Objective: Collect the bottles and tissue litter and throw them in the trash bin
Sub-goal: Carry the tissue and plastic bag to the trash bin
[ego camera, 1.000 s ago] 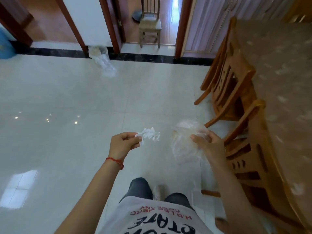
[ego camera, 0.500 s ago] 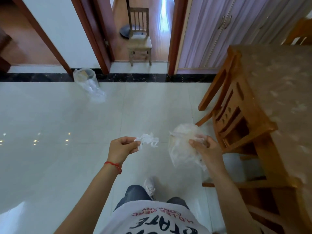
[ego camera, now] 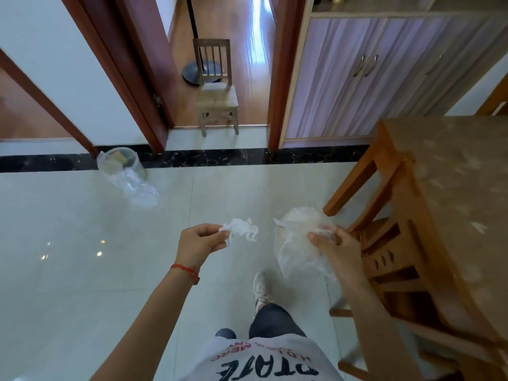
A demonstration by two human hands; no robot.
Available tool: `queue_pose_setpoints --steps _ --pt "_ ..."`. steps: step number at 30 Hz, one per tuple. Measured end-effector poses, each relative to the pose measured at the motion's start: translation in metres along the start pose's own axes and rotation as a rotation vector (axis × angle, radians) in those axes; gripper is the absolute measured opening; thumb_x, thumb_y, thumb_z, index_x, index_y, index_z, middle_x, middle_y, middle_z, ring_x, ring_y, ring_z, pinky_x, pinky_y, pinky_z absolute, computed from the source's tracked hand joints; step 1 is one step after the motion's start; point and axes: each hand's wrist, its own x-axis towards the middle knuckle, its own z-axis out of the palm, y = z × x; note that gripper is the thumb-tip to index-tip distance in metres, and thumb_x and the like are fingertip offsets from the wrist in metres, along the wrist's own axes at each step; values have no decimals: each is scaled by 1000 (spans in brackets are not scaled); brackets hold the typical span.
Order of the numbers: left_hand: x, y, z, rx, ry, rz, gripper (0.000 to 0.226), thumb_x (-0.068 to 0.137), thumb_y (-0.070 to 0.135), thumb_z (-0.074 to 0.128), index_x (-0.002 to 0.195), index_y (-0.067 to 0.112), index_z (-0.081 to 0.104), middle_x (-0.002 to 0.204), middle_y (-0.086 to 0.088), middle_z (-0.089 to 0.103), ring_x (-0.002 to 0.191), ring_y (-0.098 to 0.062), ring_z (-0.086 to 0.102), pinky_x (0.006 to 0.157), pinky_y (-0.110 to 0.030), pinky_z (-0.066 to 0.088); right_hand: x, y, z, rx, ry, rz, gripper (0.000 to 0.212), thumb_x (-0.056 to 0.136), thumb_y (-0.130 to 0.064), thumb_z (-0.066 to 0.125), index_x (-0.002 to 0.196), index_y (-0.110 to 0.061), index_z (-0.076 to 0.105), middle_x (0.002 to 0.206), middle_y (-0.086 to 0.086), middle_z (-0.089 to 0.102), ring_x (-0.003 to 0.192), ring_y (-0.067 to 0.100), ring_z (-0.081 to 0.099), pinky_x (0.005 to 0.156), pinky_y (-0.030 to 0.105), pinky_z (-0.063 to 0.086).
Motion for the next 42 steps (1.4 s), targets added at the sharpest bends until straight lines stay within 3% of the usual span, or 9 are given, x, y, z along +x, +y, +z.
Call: queue_pose_setpoints --steps 4,9,13,17,21,26,32,37,42 --pt "57 42 30 -18 -13 9 15 75 -5 68 67 8 68 58 3 70 57 -8 65 55 -13 53 68 -37 4 12 5 5 28 78 -10 71 103 -5 62 89 6 64 72 10 59 49 6 46" --pt "121 86 63 7 -28 28 11 76 -2 68 72 8 68 78 -10 68 72 -20 65 59 -16 56 136 -78 14 -9 19 12 29 79 -15 71 106 -16 60 86 -2 61 73 6 57 57 16 49" --pt "175 112 84 8 -51 18 9 76 -1 69 73 7 69 78 -11 69 71 -21 66 61 -18 57 187 -98 26 -27 -1 9 32 79 -18 71 108 -17 58 86 4 63 61 7 58 43 10 44" --pt "240 144 104 23 -101 20 9 75 -2 69 73 6 68 76 -10 69 69 -20 66 61 -18 57 243 -117 40 -39 54 2 27 79 -17 71 103 -17 59 81 0 62 66 8 58 47 6 45" --pt "308 182 123 22 -151 26 9 76 -4 67 74 5 68 77 -12 68 71 -21 65 60 -18 56 303 -142 55 -37 130 -18 21 80 -13 70 99 -11 60 71 1 60 59 7 55 45 5 43" --pt "382 230 145 59 -219 34 12 76 -4 67 73 7 67 80 -12 67 74 -23 64 60 -17 57 372 -170 73 -143 218 -40 16 77 -24 73 86 -18 61 62 -4 60 51 6 55 46 7 42" --pt "446 269 174 107 -260 16 14 76 -3 68 68 9 68 66 -3 69 65 -14 65 56 -14 54 432 -203 86 -109 236 -13 22 76 -24 74 93 -19 62 64 -5 57 60 11 54 59 20 46" --pt "487 289 206 125 -298 -27 11 75 -2 69 69 7 68 57 3 69 58 -9 66 56 -14 54 479 -225 86 -24 257 -16 22 76 -19 74 95 -18 63 66 -5 60 51 -2 58 48 6 43" --pt "528 313 251 133 -321 -36 10 75 -1 70 69 6 67 56 3 68 56 -8 66 55 -14 54 530 -244 77 18 271 -28 19 76 -15 74 92 -14 64 71 1 62 64 12 58 52 10 46"
